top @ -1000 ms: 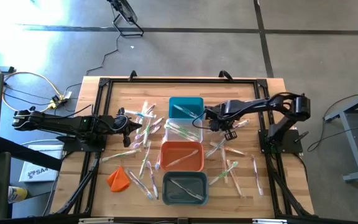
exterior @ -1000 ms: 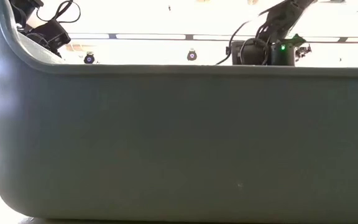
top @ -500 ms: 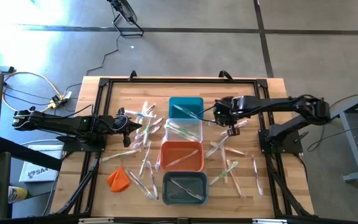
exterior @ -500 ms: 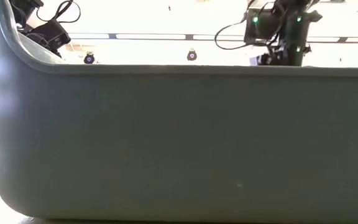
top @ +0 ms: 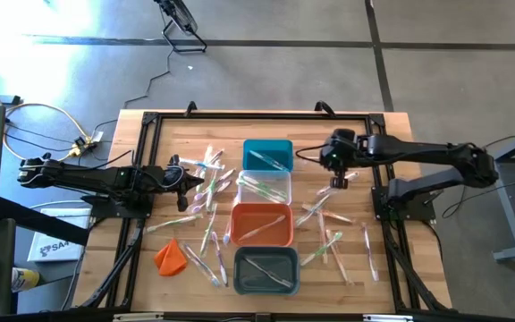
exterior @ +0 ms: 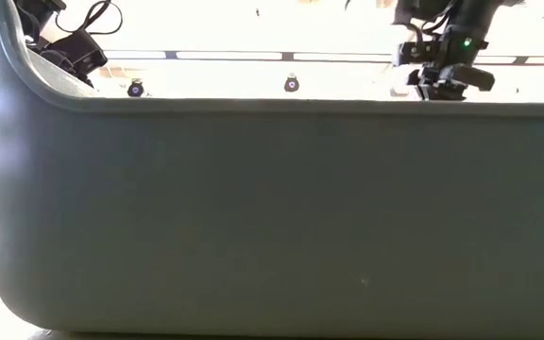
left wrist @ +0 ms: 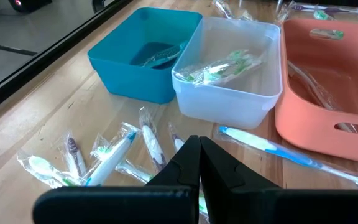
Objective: Pick & Place Toothbrushes
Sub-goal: Put the blue toothbrush into the blue bin
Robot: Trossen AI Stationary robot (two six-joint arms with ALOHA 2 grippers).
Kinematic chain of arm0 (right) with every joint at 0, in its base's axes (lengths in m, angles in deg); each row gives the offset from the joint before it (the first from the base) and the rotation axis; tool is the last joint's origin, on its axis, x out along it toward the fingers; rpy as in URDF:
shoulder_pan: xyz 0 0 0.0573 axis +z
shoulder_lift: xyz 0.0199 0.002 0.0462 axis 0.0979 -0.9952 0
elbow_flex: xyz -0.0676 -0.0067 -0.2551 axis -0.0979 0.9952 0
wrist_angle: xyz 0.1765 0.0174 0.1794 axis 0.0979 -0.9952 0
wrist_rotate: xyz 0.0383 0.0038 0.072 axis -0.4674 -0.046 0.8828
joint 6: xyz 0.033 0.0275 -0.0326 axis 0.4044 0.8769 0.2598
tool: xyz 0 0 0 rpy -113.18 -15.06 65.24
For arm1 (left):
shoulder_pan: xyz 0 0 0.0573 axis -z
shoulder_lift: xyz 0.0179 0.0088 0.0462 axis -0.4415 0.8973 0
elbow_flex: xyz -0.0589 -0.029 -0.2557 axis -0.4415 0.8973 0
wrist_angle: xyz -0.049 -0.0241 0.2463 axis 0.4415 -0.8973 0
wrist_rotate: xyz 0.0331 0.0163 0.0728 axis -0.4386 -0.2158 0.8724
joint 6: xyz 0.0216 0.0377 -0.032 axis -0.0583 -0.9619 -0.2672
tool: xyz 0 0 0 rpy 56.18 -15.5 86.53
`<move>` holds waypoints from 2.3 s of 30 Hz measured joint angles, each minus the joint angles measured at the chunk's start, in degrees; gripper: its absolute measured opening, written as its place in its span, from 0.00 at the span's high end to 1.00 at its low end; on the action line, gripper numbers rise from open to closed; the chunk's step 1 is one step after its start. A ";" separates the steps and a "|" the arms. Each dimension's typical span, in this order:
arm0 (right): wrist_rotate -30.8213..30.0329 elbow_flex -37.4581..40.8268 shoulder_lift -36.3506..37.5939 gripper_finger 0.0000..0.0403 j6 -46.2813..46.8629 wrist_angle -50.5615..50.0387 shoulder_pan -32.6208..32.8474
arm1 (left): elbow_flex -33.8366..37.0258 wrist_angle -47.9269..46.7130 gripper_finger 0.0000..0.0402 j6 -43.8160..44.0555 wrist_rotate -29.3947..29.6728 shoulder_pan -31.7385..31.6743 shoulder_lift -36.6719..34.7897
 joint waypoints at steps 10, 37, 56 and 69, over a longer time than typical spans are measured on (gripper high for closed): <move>-3.38 -0.02 3.32 0.98 2.52 0.23 0.00 | 0.00 0.00 1.00 1.51 0.02 0.00 0.01; -4.11 -0.04 3.35 0.98 0.36 12.99 0.00 | 0.00 0.00 1.00 2.83 0.55 -0.02 0.00; 2.53 -0.04 3.30 0.98 -4.19 19.75 -3.77 | 0.00 0.79 1.00 5.61 0.48 -0.02 0.02; 9.23 -0.07 3.28 0.98 -5.24 24.07 -9.44 | 0.00 0.81 1.00 10.50 0.33 0.00 0.01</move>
